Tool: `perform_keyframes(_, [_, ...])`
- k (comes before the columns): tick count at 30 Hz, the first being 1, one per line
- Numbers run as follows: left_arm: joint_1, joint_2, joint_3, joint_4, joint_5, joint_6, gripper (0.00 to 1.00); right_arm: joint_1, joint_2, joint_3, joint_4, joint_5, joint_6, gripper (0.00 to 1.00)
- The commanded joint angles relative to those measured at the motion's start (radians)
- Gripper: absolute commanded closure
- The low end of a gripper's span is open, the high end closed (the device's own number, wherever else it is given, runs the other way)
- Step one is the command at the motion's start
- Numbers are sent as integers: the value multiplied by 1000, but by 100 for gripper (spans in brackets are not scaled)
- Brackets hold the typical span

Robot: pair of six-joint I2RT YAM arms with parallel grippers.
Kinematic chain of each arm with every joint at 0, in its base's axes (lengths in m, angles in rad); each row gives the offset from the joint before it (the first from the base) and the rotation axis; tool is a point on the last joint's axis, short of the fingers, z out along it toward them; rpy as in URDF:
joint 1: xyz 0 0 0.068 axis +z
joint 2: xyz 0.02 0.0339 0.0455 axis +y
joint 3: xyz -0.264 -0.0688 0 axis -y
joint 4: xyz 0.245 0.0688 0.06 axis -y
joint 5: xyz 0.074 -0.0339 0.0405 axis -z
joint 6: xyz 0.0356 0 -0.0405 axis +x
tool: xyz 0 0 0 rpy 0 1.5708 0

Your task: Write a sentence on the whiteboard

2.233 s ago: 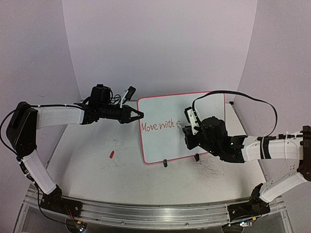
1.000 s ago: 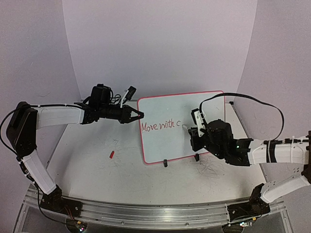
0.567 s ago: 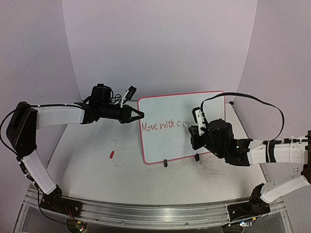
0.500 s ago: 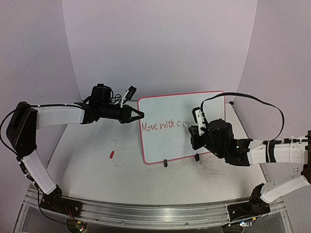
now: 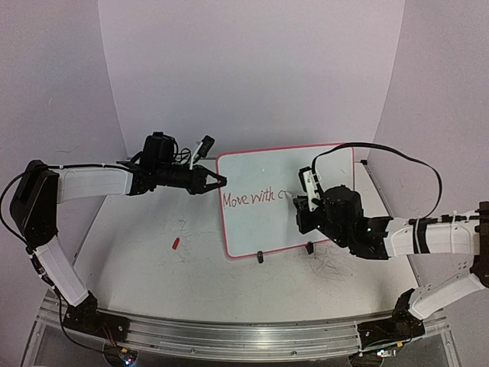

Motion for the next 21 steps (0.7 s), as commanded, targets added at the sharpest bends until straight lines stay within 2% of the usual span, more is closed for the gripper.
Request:
perform_keyframes(1, [0,-10,22,-32,-168,115,100,-6,14,41,38,24,-2,100])
perform_keyframes(21, [-2,-8,26,-40,-173,122,100,-5,1,11,-62,15,32,100])
